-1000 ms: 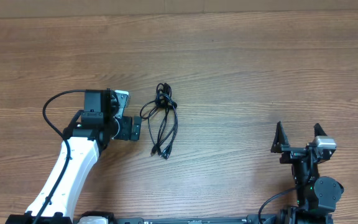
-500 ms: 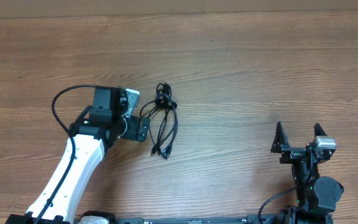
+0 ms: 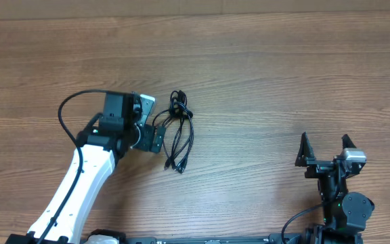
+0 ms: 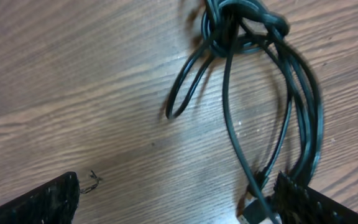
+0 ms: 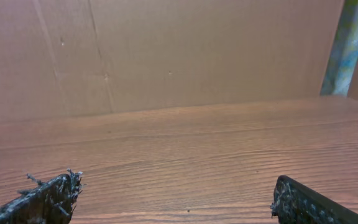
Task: Untangle cables
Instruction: 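Move the left gripper forward toward the top of the black cable bundle, then lower the left gripper and close it on the cable bundle's top loop, then lift the cable bundle with the left gripper, raising it off the table, then move the right gripper toward the hanging cables below the left gripper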
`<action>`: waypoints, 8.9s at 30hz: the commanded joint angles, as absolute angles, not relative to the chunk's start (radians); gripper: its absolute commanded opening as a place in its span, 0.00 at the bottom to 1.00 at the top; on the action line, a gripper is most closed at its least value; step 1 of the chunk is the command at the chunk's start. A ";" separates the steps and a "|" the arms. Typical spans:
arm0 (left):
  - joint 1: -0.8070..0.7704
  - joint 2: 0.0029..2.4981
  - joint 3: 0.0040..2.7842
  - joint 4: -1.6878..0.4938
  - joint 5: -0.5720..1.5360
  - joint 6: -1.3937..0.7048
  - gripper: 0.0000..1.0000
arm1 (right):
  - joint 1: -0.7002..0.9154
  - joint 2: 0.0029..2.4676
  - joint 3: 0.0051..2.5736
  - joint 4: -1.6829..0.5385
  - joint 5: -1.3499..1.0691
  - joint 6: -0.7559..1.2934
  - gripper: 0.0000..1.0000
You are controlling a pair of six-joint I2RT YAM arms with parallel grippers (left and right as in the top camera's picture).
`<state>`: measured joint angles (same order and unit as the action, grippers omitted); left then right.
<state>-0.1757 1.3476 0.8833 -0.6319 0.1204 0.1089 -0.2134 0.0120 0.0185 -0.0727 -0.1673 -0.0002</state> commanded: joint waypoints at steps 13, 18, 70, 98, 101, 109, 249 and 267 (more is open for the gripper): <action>-0.220 1.709 1.422 -0.928 0.123 0.150 1.00 | -0.207 0.003 0.008 -0.069 -0.157 0.003 1.00; -0.248 1.810 1.506 -0.960 0.108 0.161 1.00 | -0.207 0.003 0.008 -0.070 -0.157 0.003 1.00; -0.284 2.055 1.590 -0.840 0.132 -0.115 0.86 | -0.207 0.003 0.008 -0.070 -0.157 0.003 1.00; -0.315 2.144 1.571 -0.814 0.120 -0.113 0.88 | -0.207 0.003 0.008 -0.069 -0.157 0.003 1.00; -0.315 2.162 1.571 -0.813 0.124 -0.121 0.83 | -0.207 0.003 0.008 -0.070 -0.157 0.003 1.00; -0.315 2.162 1.572 -0.804 0.124 -0.121 0.71 | -0.207 0.003 0.008 -0.070 -0.157 0.003 1.00; -0.448 2.125 2.158 -1.386 0.587 -0.153 0.04 | 0.246 0.933 0.598 -0.064 -0.645 0.012 0.95; -0.512 2.125 2.158 -1.414 0.596 -0.179 0.04 | 0.389 0.990 0.598 -0.115 -0.393 -0.035 0.74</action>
<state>-0.5041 2.1548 2.1342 -1.4055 0.5892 -0.1768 0.3820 0.9718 0.5781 -0.1207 -0.4335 -0.0273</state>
